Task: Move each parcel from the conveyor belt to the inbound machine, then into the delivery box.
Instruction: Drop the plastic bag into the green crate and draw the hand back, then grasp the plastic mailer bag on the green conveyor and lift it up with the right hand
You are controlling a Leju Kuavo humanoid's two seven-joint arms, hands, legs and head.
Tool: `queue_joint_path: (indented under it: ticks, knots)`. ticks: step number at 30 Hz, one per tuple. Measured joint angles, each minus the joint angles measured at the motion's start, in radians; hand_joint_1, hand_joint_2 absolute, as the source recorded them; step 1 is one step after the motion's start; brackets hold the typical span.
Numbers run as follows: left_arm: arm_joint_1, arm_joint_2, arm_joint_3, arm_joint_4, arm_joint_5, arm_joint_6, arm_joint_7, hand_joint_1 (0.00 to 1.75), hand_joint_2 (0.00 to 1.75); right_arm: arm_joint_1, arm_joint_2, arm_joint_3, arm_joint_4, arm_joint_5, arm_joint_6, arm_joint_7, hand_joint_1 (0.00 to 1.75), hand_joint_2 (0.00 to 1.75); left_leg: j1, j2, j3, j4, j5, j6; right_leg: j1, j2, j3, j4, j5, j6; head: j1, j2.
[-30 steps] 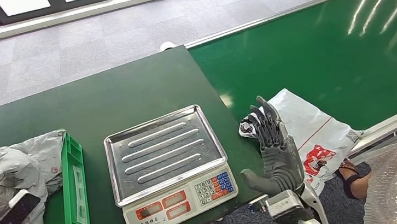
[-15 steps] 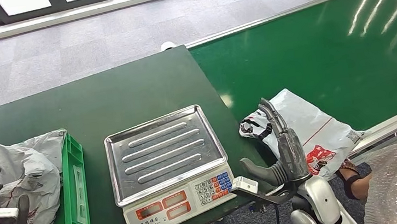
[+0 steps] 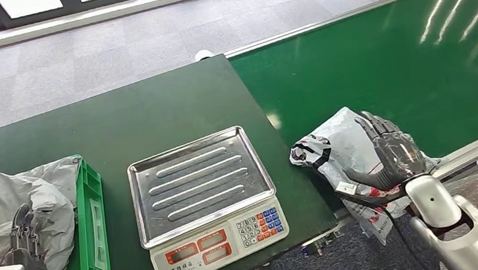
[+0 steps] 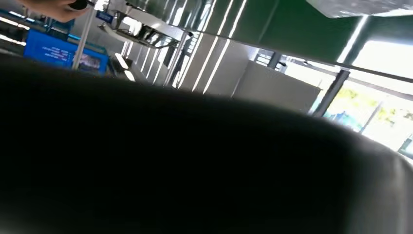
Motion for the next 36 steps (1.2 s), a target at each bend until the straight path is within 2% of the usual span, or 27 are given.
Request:
queue_joint_path:
  ticks: [7, 10, 13, 19, 22, 25, 29, 36]
  knots:
    - [0.018, -0.03, -0.019, 0.0, -0.02, -0.001, 0.011, 0.0, 0.0, 0.037, -0.1, -0.093, 0.054, -0.093, 0.156, -0.041, 0.0, 1.75, 0.0, -0.001, 0.0, 0.0, -0.001, 0.001, -0.001, -0.002, 0.0, 0.0, -0.001, 0.002, 0.0, 0.0]
    - [0.02, -0.038, -0.028, 0.0, -0.024, -0.002, 0.015, 0.0, 0.0, 0.045, -0.13, -0.127, 0.073, -0.112, 0.184, -0.048, 0.0, 1.75, 0.0, -0.001, 0.0, 0.0, -0.001, 0.002, -0.001, -0.001, 0.0, 0.0, -0.001, 0.002, 0.0, 0.0]
    - [0.02, -0.042, -0.034, 0.002, -0.024, -0.002, 0.016, 0.0, 0.0, 0.052, -0.143, -0.145, 0.085, -0.12, 0.199, -0.049, 0.0, 1.75, 0.0, -0.001, 0.0, 0.0, -0.001, 0.002, -0.001, -0.001, 0.0, 0.0, -0.002, 0.002, 0.0, 0.0]
    - [0.02, -0.044, -0.038, 0.011, -0.034, -0.003, 0.032, 0.0, 0.0, 0.088, -0.153, -0.184, 0.111, -0.242, 0.351, -0.029, 0.0, 1.75, 0.0, -0.002, -0.002, 0.0, -0.001, 0.002, -0.001, -0.002, 0.001, 0.0, -0.002, 0.003, 0.0, 0.0]
    - [0.022, -0.044, -0.044, 0.018, -0.041, -0.004, 0.039, 0.0, 0.0, 0.059, -0.159, -0.19, 0.169, -0.272, 0.346, -0.03, 0.0, 1.75, 0.0, 0.001, -0.007, 0.0, -0.004, 0.002, -0.001, 0.001, 0.002, 0.0, -0.002, 0.003, 0.0, 0.0]
    - [0.023, -0.044, -0.05, 0.02, -0.047, -0.004, 0.047, 0.0, 0.0, -0.012, -0.16, -0.16, 0.264, -0.323, 0.321, -0.049, 0.0, 1.75, 0.0, 0.004, -0.006, 0.0, -0.005, 0.002, -0.001, 0.004, 0.002, 0.0, -0.003, 0.004, 0.0, 0.0]
    - [0.023, -0.047, -0.056, 0.025, -0.059, -0.01, 0.064, 0.0, 0.0, -0.089, -0.156, -0.074, 0.378, -0.439, 0.307, -0.08, 0.0, 1.75, 0.0, 0.003, 0.001, 0.0, -0.003, 0.003, -0.001, 0.002, 0.002, 0.0, -0.002, 0.004, 0.0, 0.0]
    - [0.023, -0.05, -0.068, 0.04, -0.068, -0.015, 0.071, 0.0, 0.0, -0.223, -0.098, 0.138, 0.554, -0.495, 0.232, -0.079, 0.0, 1.75, 0.001, 0.002, 0.002, 0.0, -0.002, 0.003, 0.0, 0.002, 0.003, 0.0, -0.002, 0.004, 0.0, 0.0]
